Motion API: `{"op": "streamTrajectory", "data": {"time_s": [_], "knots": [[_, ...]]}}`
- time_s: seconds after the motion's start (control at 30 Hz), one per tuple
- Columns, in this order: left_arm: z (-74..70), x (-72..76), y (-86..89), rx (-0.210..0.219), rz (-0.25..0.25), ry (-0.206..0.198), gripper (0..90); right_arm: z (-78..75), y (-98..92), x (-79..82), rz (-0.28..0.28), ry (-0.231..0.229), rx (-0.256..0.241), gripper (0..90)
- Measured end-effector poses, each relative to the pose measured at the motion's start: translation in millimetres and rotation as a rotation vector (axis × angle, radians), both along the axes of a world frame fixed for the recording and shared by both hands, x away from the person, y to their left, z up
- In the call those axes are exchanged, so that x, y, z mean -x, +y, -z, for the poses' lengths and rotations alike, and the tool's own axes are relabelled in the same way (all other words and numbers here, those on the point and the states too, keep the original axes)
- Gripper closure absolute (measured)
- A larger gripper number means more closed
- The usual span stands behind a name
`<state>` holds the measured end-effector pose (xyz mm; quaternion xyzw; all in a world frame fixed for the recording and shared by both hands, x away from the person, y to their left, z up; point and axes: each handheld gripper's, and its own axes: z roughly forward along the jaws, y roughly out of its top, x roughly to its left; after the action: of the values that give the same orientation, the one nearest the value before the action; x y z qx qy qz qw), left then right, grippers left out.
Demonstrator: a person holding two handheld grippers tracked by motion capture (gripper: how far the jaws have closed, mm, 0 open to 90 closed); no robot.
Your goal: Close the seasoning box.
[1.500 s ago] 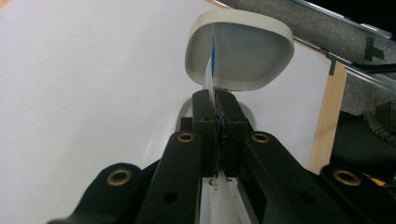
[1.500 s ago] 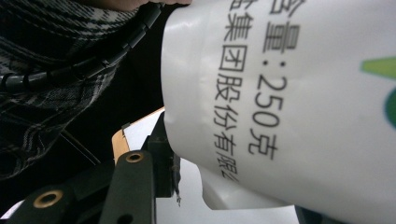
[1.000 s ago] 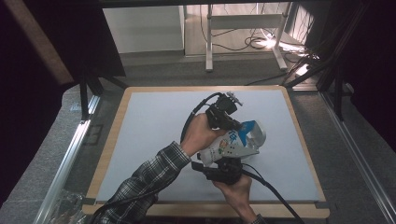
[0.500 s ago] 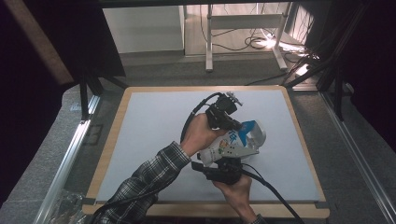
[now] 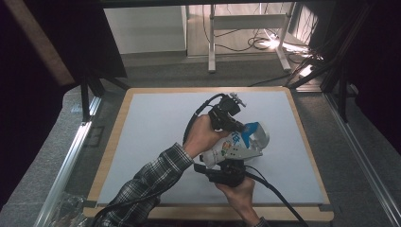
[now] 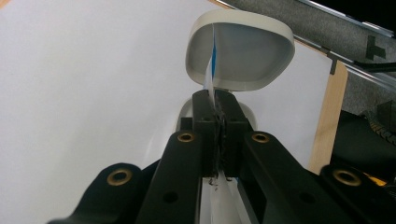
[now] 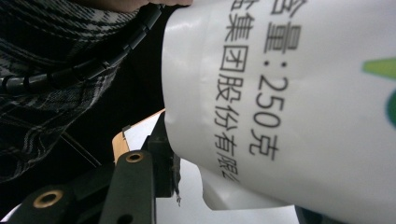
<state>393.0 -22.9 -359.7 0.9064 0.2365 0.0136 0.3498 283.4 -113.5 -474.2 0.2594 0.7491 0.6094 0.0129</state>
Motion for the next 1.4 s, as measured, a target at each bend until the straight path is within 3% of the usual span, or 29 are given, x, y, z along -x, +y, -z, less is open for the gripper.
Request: {"op": "streamTrajectory", "data": {"time_s": [1.4], "knots": [[-1.3,-1.4,-1.0,-0.006,-0.009,0.007,88.3,-1.3,0.7,0.9,0.001,-0.003,-0.004,55.4]]}}
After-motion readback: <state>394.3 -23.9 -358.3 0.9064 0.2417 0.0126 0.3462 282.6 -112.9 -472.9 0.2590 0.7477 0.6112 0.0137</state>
